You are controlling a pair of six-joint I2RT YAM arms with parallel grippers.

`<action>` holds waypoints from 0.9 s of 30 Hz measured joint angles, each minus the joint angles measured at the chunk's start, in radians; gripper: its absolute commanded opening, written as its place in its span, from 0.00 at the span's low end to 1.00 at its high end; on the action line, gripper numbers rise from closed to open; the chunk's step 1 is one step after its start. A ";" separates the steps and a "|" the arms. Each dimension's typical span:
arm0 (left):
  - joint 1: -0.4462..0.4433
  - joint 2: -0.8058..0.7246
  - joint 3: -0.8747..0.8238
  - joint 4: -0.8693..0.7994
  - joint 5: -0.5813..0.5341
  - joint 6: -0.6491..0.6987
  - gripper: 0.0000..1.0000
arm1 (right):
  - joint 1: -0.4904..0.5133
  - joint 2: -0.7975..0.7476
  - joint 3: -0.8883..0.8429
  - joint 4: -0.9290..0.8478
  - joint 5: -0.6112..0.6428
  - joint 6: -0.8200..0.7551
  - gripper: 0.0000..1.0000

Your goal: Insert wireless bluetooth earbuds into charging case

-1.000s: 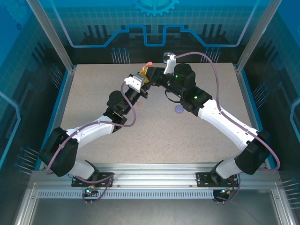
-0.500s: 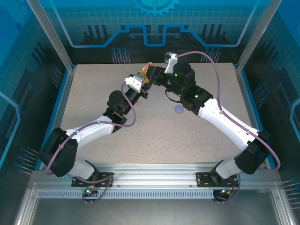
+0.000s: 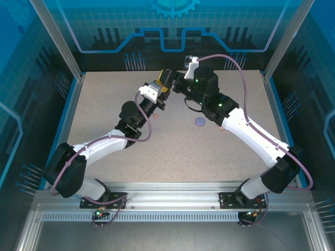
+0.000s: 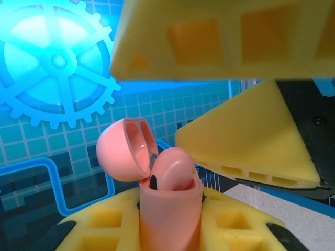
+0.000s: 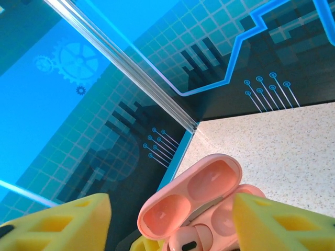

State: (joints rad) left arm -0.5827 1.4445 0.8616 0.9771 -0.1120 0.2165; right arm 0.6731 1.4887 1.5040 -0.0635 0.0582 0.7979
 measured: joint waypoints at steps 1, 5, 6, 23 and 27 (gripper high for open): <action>0.000 0.000 0.000 0.005 -0.003 0.000 0.00 | -0.001 -0.004 0.002 -0.008 -0.003 -0.003 0.69; 0.000 -0.004 0.000 0.034 -0.020 0.000 0.00 | -0.012 -0.052 0.001 -0.063 -0.009 -0.006 0.72; 0.000 -0.007 -0.001 0.039 -0.026 0.000 0.00 | -0.016 -0.069 0.001 -0.074 -0.009 -0.006 0.73; 0.097 -0.194 -0.096 0.048 -0.085 -0.053 0.00 | -0.150 -0.071 -0.052 -0.368 0.055 -0.013 0.76; 0.120 -0.241 -0.119 0.032 -0.101 -0.069 0.00 | -0.140 0.134 0.036 -0.473 0.059 -0.014 0.75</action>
State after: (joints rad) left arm -0.4625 1.2030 0.7429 1.0092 -0.2131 0.1474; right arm 0.5335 1.6230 1.5398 -0.5365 0.1173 0.7837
